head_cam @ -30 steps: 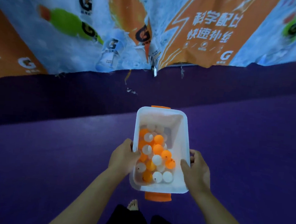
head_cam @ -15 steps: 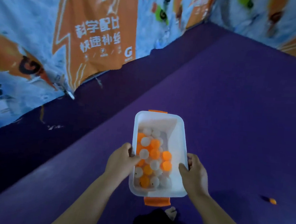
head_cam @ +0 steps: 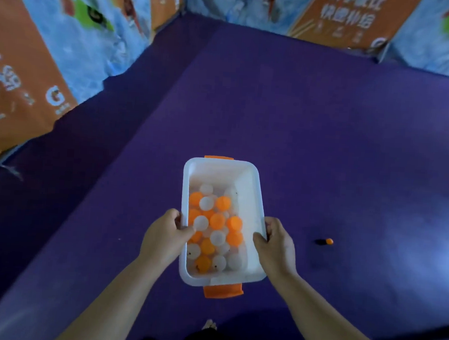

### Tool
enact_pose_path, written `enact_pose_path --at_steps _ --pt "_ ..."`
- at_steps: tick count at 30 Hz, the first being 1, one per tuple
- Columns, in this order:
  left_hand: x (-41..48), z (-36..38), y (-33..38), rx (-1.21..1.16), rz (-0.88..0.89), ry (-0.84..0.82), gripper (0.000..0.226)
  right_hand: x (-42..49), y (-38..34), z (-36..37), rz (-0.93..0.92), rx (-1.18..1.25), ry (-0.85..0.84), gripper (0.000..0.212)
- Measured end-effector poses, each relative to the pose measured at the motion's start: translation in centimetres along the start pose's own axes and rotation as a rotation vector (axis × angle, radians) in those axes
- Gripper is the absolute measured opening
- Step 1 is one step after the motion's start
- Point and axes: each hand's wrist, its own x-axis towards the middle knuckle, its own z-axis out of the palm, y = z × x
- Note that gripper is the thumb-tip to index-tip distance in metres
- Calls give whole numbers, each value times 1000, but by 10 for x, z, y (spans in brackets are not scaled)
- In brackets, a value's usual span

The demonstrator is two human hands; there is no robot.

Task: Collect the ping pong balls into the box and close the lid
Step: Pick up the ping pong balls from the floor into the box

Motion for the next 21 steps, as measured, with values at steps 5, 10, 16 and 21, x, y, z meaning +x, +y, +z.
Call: enact_pose_path --at_steps 5,10,16,21 --pt "43 38 55 42 63 -95 17 39 30 -36 101 21 75 23" --pt "94 70 106 59 141 -205 21 81 51 -64 211 77 174 21" --pt "180 100 177 122 267 -362 19 148 61 -89 298 119 325 20" --pt "247 122 245 233 418 -489 17 200 61 -109 429 187 464 16"
